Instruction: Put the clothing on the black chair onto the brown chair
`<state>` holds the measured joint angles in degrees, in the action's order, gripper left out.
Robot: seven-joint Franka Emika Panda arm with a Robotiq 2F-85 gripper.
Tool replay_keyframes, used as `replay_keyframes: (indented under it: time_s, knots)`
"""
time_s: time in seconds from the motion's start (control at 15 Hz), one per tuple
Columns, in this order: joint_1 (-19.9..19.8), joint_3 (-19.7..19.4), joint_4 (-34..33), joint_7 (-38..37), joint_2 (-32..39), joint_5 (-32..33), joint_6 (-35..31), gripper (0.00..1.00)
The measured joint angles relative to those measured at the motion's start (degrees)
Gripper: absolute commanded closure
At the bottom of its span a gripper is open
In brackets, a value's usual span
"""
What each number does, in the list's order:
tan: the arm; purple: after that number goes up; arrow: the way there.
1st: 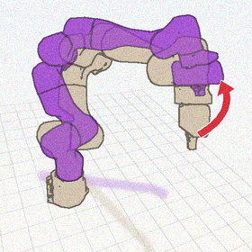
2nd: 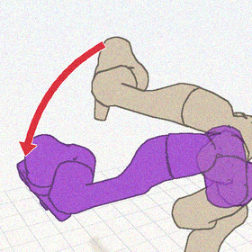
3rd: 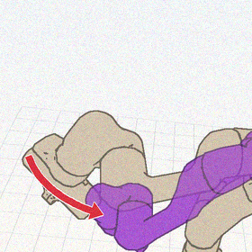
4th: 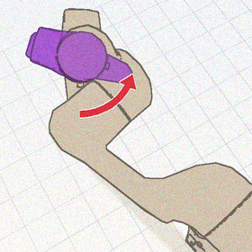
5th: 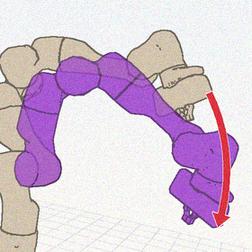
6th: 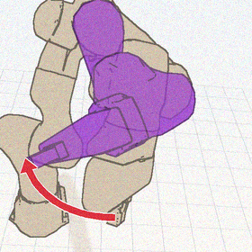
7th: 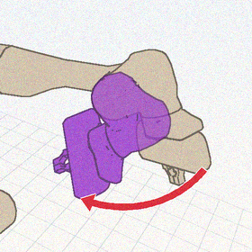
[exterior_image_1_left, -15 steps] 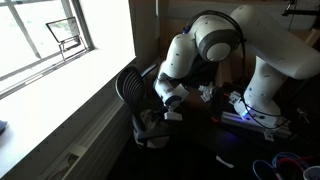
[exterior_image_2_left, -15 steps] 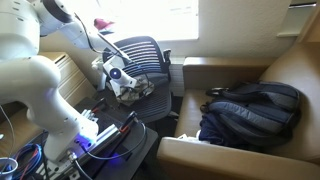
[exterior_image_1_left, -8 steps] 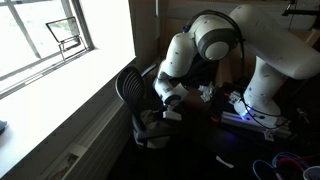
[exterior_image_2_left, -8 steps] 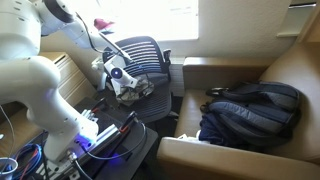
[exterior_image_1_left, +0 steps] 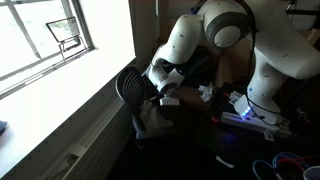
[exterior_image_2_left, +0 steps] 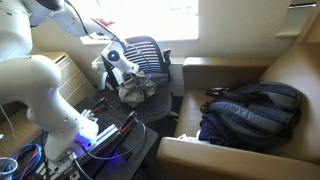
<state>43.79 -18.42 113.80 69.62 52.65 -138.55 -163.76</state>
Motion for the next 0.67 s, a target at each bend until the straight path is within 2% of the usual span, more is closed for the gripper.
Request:
replay_keyframes:
  time_s: [0.33,0.47,0.53,0.67]
  knots:
    - [10.4,-12.4,4.1,9.4,-11.8,0.3,-11.0,1.00]
    - [14.2,-16.5,6.1,12.4,-16.5,4.3,-15.8,1.00]
    - [15.6,-18.0,7.4,12.7,-19.2,6.0,-15.1,1.00]
    - [18.4,-22.6,9.0,12.1,-24.6,4.3,-16.3,1.00]
